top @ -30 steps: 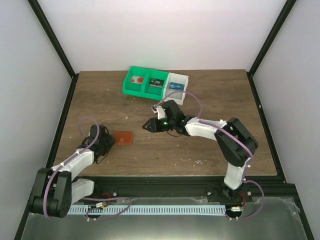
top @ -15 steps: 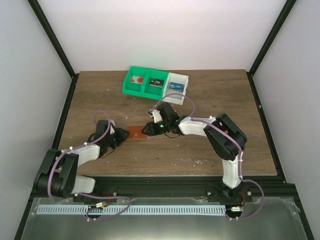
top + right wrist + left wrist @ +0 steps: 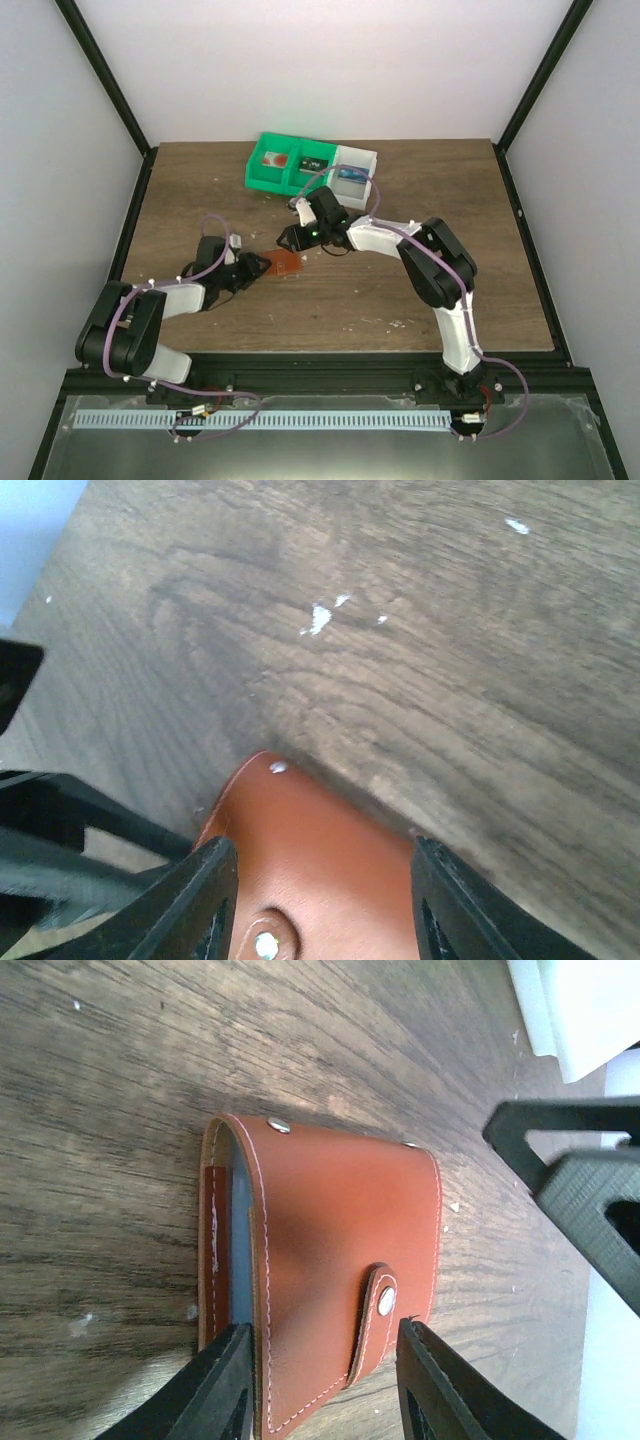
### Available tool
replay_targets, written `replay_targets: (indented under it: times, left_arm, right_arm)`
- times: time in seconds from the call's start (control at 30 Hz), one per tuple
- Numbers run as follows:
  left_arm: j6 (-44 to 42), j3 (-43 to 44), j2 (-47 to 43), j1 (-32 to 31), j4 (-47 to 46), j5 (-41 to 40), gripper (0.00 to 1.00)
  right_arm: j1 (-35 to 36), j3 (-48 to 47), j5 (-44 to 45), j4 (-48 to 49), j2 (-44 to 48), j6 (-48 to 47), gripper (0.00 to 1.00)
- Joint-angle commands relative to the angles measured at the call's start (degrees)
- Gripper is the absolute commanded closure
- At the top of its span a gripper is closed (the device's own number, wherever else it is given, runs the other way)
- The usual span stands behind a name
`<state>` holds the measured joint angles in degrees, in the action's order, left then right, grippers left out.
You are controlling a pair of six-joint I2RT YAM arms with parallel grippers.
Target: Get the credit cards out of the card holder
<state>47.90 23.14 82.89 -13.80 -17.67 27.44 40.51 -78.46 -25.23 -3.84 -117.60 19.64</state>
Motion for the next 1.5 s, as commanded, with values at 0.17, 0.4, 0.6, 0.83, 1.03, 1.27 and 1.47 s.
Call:
replay_targets:
  times: [0.17,0.4,0.6,0.83,1.03,1.27,1.47]
  left_arm:
    - [-1.3,-2.6,-0.2,2.2,-3.0,1.8,0.59]
    - [-3.2,-3.5,-7.4,3.3,3.3,-1.5,0.58]
    - [-4.2,-6.7,-13.0,3.3,5.4,-2.5,0.57]
    - [-4.6,-7.8,-11.7,3.3,4.4,-1.1,0.61]
    - [-3.9,-7.9,-9.1,2.9,1.2,2.3,0.63]
    - [-4.6,-7.3,-9.4,1.4,3.3,1.2,0.63]
    - [-7.2,-6.5,-13.7,-1.3,9.4,-1.7,0.63]
  right_arm:
    - [-1.2,-6.5,-4.1,-2.8,-7.0,-5.5,0.49]
    - [-1.2,-5.4,-9.5,-5.3,-7.7,-7.4,0.49]
    - [-1.2,1.4,-11.7,-3.8,-3.7,-7.0,0.54]
    - [-0.5,3.5,-10.4,-3.7,-3.4,-5.9,0.62]
    - [0.7,3.3,-7.4,-4.1,-3.6,-4.6,0.72]
    - [0.8,5.9,-5.9,-2.4,-2.0,-1.0,1.00]
    - [0.8,13.8,-6.4,2.0,5.1,4.2,1.00]
